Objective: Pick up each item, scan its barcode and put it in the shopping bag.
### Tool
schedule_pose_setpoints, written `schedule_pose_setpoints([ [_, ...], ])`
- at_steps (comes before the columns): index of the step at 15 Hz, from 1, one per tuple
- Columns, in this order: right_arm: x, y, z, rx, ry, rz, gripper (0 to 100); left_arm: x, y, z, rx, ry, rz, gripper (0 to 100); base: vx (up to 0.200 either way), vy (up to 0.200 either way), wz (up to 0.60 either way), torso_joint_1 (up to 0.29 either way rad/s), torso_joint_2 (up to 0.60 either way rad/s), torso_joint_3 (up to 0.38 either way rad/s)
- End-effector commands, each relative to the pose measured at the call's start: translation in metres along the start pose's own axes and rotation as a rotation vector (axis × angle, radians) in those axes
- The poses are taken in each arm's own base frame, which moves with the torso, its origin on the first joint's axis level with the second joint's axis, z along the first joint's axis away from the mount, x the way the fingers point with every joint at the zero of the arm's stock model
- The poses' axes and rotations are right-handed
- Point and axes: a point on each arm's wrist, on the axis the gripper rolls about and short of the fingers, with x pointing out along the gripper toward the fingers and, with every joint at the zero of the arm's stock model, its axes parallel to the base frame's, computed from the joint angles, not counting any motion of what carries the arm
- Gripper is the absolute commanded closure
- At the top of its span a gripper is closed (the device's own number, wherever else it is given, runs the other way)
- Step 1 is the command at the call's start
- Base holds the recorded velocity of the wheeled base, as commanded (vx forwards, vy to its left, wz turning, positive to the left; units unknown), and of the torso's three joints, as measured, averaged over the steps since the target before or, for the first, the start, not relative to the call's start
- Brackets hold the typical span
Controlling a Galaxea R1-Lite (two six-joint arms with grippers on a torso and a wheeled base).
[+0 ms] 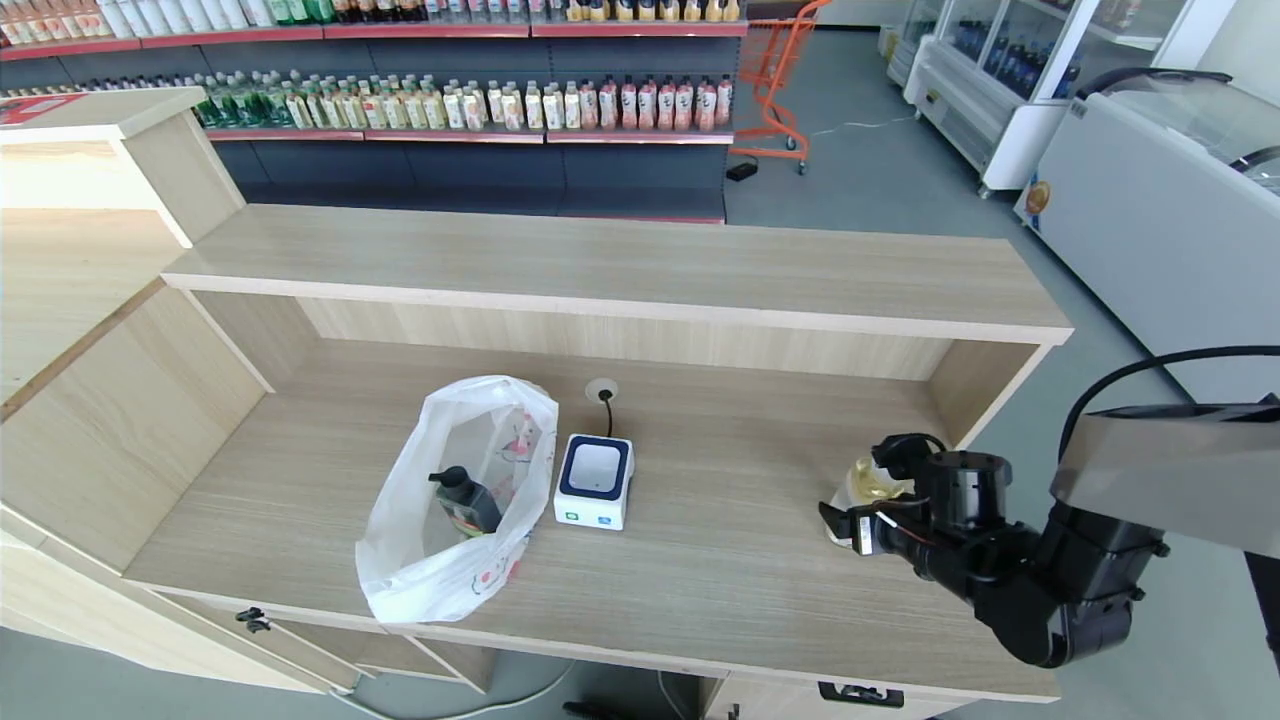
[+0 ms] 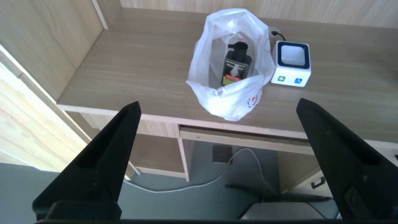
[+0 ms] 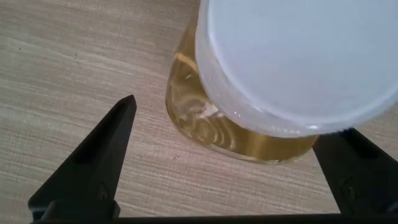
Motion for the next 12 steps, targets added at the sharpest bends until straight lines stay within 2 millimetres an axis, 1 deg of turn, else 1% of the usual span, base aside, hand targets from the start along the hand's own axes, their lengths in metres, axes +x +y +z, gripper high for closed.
schedule_pose_setpoints([
  [1, 0.015, 0.009, -0.009, -0.011, -0.012, 0.014, 0, 0.000, 0.000, 0.000, -0.001, 0.001, 0.000, 0, 0.000, 0.000, 0.00, 0.000, 0.00, 0.000],
  [3, 0.020, 0.012, -0.010, -0.018, -0.027, 0.019, 0, 0.000, 0.000, 0.000, 0.000, 0.001, 0.000, 0, 0.000, 0.000, 0.00, 0.000, 0.00, 0.000],
  [4, 0.024, 0.014, -0.015, -0.047, -0.022, 0.020, 0, 0.000, 0.000, 0.000, -0.001, 0.001, 0.000, 0, 0.000, 0.000, 0.00, 0.000, 0.00, 0.000],
  [6, 0.028, 0.019, -0.012, -0.065, -0.055, 0.034, 0, 0.000, 0.000, 0.000, -0.001, 0.001, 0.000, 0, 0.000, 0.000, 0.00, 0.000, 0.00, 0.000],
  [8, 0.036, 0.021, -0.012, -0.078, -0.078, 0.033, 0, 0.000, 0.000, 0.000, -0.001, 0.001, 0.000, 0, 0.000, 0.000, 0.00, 0.000, 0.00, 0.000],
  [9, 0.039, 0.022, -0.008, -0.087, -0.112, 0.032, 100, 0.000, 0.000, 0.000, -0.001, 0.001, 0.000, 0, 0.000, 0.000, 0.00, 0.000, 0.00, 0.000],
  [12, 0.048, 0.023, -0.003, -0.123, -0.141, 0.025, 100, 0.000, 0.000, 0.000, 0.000, 0.001, 0.000, 0, 0.000, 0.000, 0.00, 0.000, 0.00, 0.000],
])
